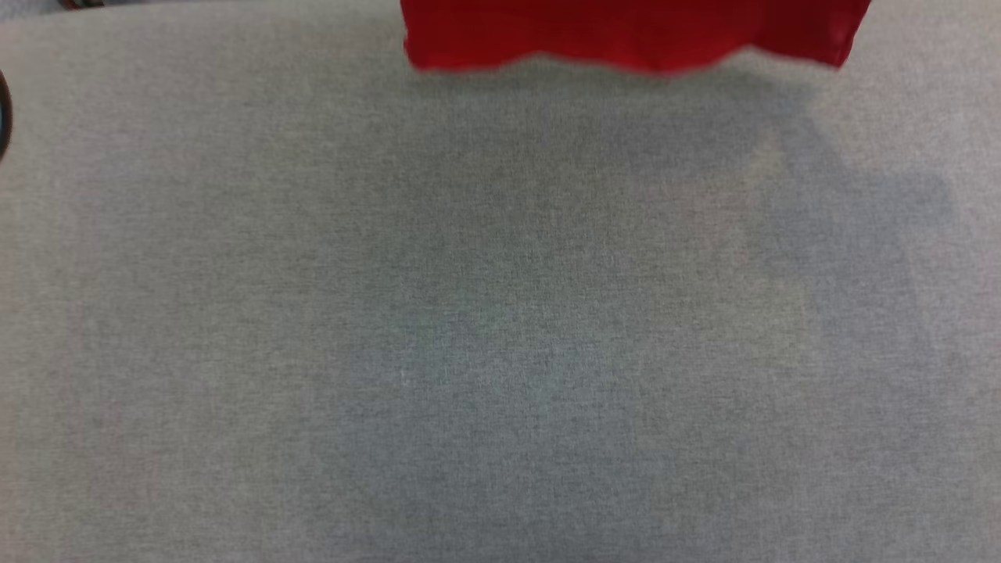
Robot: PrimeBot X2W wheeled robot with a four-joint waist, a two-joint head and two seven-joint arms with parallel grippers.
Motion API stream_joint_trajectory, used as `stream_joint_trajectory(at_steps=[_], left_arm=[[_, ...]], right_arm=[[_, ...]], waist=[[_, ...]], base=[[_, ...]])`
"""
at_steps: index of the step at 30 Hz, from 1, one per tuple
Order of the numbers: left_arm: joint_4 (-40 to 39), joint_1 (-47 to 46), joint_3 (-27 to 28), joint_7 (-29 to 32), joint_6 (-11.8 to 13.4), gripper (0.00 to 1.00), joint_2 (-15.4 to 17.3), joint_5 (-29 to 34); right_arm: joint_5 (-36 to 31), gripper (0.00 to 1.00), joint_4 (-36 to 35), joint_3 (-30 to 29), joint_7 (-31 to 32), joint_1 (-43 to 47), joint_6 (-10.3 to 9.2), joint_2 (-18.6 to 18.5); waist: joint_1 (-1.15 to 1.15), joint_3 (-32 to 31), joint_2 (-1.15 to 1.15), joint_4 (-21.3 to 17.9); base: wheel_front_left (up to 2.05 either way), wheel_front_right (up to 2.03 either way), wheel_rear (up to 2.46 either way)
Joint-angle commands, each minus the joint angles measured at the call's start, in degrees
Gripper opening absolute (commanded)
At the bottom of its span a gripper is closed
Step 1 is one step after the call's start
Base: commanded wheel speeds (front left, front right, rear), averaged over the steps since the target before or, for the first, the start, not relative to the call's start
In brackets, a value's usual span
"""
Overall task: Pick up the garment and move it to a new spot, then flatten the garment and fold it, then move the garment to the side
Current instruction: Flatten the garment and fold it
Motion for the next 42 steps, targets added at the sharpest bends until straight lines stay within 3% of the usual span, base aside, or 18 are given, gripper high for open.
stream_joint_trajectory(at_steps=[1,12,19,30,36,42], left_arm=[[0.7,-2.1,0.8,-1.3,0.8,0.0,-0.5,0.8],[4.4,-6.9,3.2,-3.4,2.5,0.0,-0.2,1.4],[7.0,-5.4,2.8,-4.9,1.0,0.0,1.2,1.4],[11.4,4.6,1.7,-9.7,-1.7,0.0,1.2,-1.3],[12.0,12.9,1.4,-12.0,-2.8,0.0,1.6,-3.1],[10.5,24.3,2.5,-13.2,-1.6,0.0,2.8,-4.5]], right_arm=[[-1.2,0.0,2.1,0.3,-1.5,-2.8,-0.04,0.9],[-4.9,0.0,18.9,3.5,-9.0,-16.8,-0.04,7.7],[-3.0,0.0,24.5,7.3,-12.4,-17.7,-0.04,11.1],[3.2,0.0,27.7,15.8,-16.2,-8.1,-0.04,12.8],[7.8,0.0,24.6,21.2,-17.7,0.2,-0.04,11.4],[12.0,0.0,19.8,25.9,-18.8,10.0,-0.04,9.7]], waist=[[-0.01,3.8,0.0,-1.4],[-0.01,7.9,0.0,-2.7],[-0.01,8.7,0.0,-2.8],[-0.01,4.9,0.0,-2.1],[-0.01,1.4,0.0,-1.6],[-0.01,-2.0,0.0,-2.1]], base=[[0.0,0.0,0.0],[0.0,0.0,0.0],[0.0,0.0,0.0],[0.0,0.0,0.0],[0.0,0.0,0.0],[0.0,0.0,0.0]])
